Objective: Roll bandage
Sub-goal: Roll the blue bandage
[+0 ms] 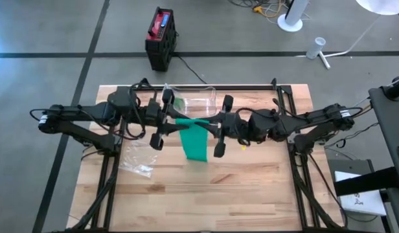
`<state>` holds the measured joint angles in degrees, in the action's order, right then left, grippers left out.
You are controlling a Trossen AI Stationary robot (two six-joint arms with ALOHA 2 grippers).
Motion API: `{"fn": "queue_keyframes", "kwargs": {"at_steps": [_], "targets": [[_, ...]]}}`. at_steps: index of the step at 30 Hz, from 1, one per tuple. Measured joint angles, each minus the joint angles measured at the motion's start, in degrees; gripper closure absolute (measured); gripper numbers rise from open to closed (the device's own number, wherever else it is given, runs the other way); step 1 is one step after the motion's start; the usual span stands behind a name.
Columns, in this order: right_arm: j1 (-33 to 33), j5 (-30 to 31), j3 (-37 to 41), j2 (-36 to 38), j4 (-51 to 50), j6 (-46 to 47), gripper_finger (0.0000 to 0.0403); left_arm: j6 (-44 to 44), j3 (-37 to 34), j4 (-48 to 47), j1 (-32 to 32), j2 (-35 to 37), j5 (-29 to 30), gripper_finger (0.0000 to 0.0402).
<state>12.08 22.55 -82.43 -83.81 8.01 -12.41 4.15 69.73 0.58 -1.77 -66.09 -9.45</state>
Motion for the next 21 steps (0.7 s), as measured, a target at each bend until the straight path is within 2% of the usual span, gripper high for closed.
{"fn": "queue_keyframes", "kwargs": {"at_steps": [8, 13, 17, 21], "targets": [[1.0, 0.4, 0.5, 0.0, 1.4, -23.9, 0.0397, -10.3, 0.0, -2.6, 1.6, 2.3, -0.3, 0.0160], [1.0, -0.2, 1.6, 0.0, 3.0, -34.8, 0.0399, -15.9, 0.0, -2.6, 2.4, 2.3, -0.3, 0.0088], [1.0, -0.6, 2.2, 0.0, 4.8, -41.0, 0.0399, -16.1, 0.0, -2.5, 2.5, 1.8, -0.3, 0.0061], [1.0, -1.5, 2.6, 0.0, 4.7, -44.2, 0.0399, -16.1, 0.0, -2.2, 2.5, 0.7, -0.3, 0.0067]]}}
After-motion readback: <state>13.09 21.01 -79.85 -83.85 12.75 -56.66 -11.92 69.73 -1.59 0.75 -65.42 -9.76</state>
